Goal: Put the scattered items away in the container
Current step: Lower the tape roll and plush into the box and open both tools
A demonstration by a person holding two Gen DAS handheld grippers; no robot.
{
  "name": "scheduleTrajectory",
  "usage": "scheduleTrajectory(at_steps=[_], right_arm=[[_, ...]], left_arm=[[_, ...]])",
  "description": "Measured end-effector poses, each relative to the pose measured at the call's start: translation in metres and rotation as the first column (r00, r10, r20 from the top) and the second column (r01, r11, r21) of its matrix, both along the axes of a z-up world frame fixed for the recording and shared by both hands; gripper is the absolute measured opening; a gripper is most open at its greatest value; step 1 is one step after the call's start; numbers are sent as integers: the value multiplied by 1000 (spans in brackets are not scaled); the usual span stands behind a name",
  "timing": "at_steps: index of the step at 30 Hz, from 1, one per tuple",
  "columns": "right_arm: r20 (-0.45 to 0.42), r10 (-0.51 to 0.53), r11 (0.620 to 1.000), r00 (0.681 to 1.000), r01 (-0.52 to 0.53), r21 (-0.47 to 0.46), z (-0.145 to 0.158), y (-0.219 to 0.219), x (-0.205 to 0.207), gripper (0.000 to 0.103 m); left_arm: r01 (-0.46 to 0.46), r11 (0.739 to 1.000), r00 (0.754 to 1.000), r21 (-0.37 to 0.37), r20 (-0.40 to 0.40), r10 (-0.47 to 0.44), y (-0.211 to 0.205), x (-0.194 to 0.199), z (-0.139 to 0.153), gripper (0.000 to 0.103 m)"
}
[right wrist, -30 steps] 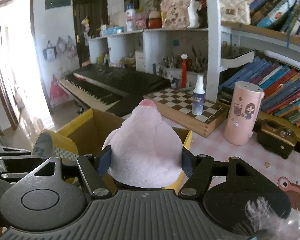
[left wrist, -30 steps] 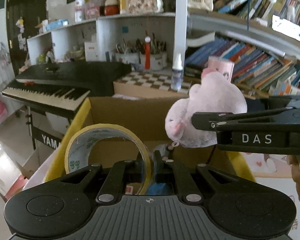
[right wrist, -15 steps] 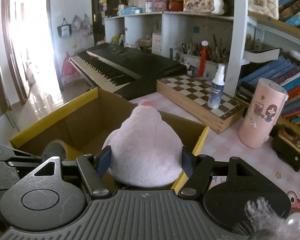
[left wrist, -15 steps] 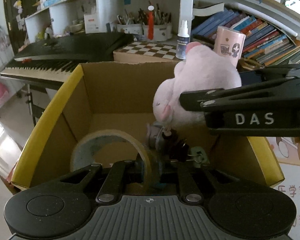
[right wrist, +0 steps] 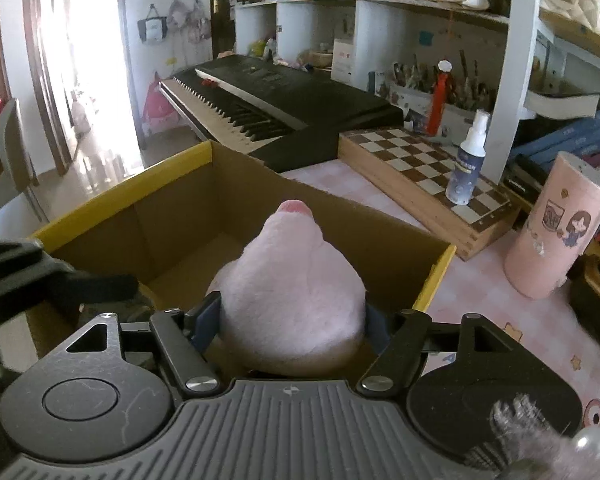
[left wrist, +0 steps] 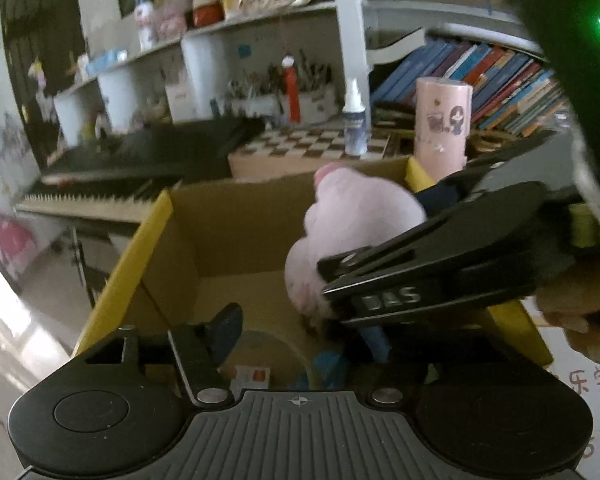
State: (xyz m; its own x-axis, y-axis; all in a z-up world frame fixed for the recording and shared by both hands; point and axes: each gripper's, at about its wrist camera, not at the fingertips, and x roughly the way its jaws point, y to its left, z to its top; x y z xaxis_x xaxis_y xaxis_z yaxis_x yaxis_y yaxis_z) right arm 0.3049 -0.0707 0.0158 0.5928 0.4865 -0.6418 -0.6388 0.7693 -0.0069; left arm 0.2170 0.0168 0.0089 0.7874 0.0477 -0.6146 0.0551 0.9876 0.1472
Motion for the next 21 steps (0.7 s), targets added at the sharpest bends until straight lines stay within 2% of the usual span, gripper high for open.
scheduleTrajectory(at_steps=[3, 8, 12, 21], right_arm=[[-5, 8, 1000, 1000, -8, 5, 0, 1, 3, 73], [-6, 5, 1000, 1000, -5, 9, 0, 2, 6, 77], [24, -19, 1000, 1000, 18, 16, 3, 0, 6, 84], [48, -66, 996, 997, 63, 61, 12, -12, 2, 84]], left_arm=[[8, 1000, 1000, 27, 21, -8, -6, -4, 3, 71], [-17, 1000, 999, 25, 46, 16, -6, -8, 7, 78], [-47, 999, 997, 11, 62, 47, -1, -12, 10, 79], [-87, 996, 992, -2, 93, 87, 4, -23, 16, 80]])
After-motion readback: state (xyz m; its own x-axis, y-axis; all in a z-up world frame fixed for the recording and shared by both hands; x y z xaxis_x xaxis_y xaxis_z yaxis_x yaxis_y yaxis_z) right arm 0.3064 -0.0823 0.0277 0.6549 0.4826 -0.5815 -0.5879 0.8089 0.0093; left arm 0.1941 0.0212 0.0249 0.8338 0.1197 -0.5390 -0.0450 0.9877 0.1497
